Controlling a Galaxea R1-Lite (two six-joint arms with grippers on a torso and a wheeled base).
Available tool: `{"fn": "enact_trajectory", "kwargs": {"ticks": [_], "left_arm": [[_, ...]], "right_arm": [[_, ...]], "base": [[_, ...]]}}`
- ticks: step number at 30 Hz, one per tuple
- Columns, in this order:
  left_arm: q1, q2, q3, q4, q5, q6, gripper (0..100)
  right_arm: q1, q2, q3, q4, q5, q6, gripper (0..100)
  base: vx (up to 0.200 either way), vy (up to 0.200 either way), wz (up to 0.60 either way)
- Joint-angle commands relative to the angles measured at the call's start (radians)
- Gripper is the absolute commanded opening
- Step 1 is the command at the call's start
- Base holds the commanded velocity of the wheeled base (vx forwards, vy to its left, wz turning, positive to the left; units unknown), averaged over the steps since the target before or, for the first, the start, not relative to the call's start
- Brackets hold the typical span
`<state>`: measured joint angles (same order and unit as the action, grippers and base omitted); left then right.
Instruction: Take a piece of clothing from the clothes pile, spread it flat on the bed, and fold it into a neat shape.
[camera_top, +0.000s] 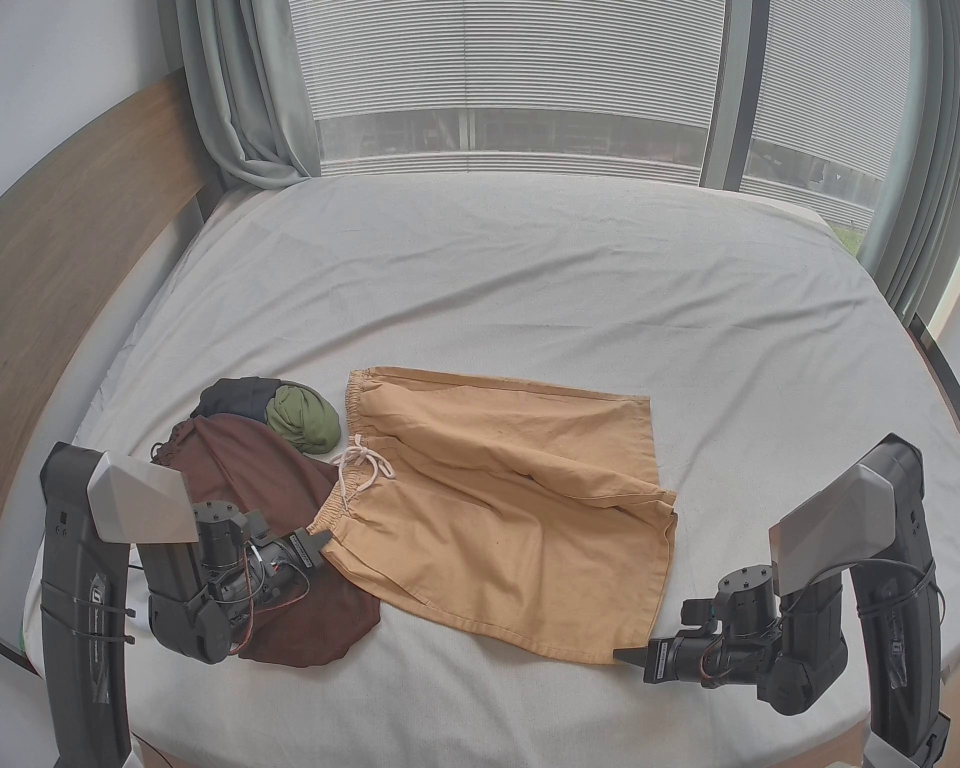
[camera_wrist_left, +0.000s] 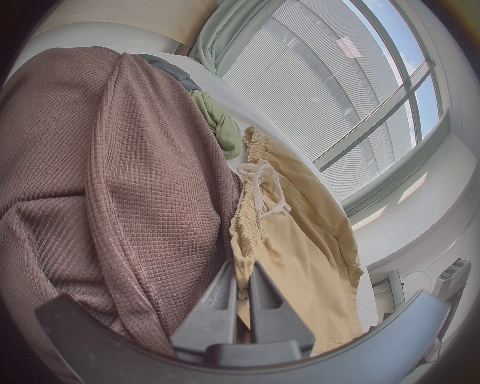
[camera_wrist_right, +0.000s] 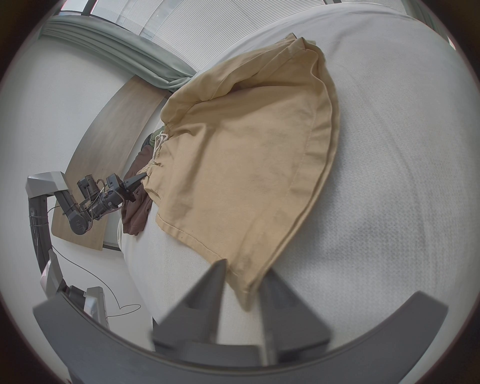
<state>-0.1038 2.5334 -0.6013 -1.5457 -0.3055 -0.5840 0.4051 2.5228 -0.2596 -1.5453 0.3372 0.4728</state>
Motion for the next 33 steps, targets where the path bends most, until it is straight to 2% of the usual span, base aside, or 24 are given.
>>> {"fn": "enact_trajectory", "kwargs": {"ticks": [1, 10, 15, 21, 24, 25, 26, 33], "left_arm": [[0.001, -0.001, -0.002, -0.001, 0.0, 0.0, 0], [0.0, -0.01, 0.021, -0.002, -0.001, 0.0, 0], [-0.011, -0.122, 0.133, -0.001, -0.021, 0.0, 0], [-0.005, -0.231, 0.255, -0.001, -0.049, 0.004, 0], [-0.005, -0.239, 0.262, -0.001, -0.05, 0.004, 0], [0.0, -0.303, 0.371, -0.001, -0.089, 0.007, 0], [0.0, -0.32, 0.4, -0.001, -0.098, 0.012, 0], [0.001, -0.341, 0.563, -0.001, -0.136, 0.153, 0]], "right_arm": [[-0.005, 0.001, -0.001, -0.002, -0.001, 0.0, 0], [-0.009, -0.013, 0.022, -0.001, -0.004, -0.003, 0], [-0.014, -0.076, 0.108, -0.002, -0.004, -0.028, 0], [-0.071, -0.117, 0.171, -0.002, 0.005, -0.091, 0], [-0.074, -0.119, 0.174, -0.002, 0.005, -0.094, 0], [-0.088, -0.131, 0.206, -0.001, 0.009, -0.105, 0], [-0.088, -0.131, 0.214, -0.001, 0.009, -0.106, 0], [-0.086, -0.145, 0.252, -0.001, 0.023, -0.108, 0]], "base": [[0.0, 0.0, 0.0], [0.0, 0.0, 0.0], [0.0, 0.0, 0.0], [0.0, 0.0, 0.0], [0.0, 0.0, 0.0], [0.0, 0.0, 0.0], [0.0, 0.0, 0.0], [0.0, 0.0, 0.0]]}}
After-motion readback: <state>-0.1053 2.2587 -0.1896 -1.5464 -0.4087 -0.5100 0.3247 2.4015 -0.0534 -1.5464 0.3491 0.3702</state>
